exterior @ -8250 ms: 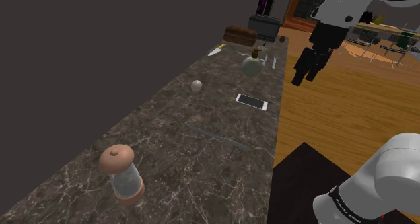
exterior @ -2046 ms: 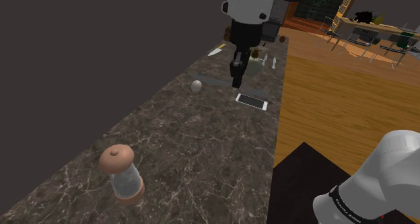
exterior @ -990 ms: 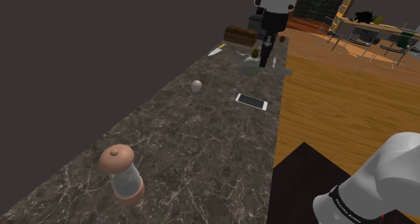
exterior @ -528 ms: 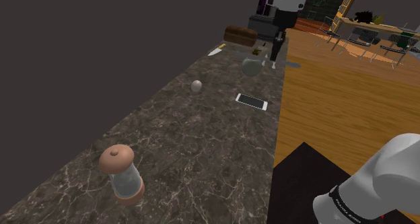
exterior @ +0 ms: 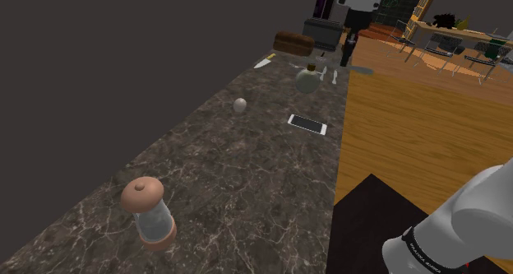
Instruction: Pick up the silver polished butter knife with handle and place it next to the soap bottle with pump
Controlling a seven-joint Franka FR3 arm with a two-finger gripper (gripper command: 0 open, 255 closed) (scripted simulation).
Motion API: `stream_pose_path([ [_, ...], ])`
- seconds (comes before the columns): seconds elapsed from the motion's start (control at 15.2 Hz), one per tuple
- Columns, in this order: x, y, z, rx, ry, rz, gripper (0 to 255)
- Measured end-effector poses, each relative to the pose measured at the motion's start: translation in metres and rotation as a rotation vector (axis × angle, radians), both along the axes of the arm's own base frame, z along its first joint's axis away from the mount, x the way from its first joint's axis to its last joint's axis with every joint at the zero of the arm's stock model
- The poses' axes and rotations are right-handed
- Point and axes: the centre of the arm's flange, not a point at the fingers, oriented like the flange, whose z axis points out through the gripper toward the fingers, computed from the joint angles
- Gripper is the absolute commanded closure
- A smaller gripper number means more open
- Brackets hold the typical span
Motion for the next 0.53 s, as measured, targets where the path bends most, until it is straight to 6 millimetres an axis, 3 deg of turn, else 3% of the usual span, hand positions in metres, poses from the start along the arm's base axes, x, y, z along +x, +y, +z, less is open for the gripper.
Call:
stream_pose_path([
  [0.33,0.014,-0.059,-0.003,0.000,0.000,0.000,255],
  [0.53,0.016,-0.065,-0.016,0.000,0.000,0.001,255],
])
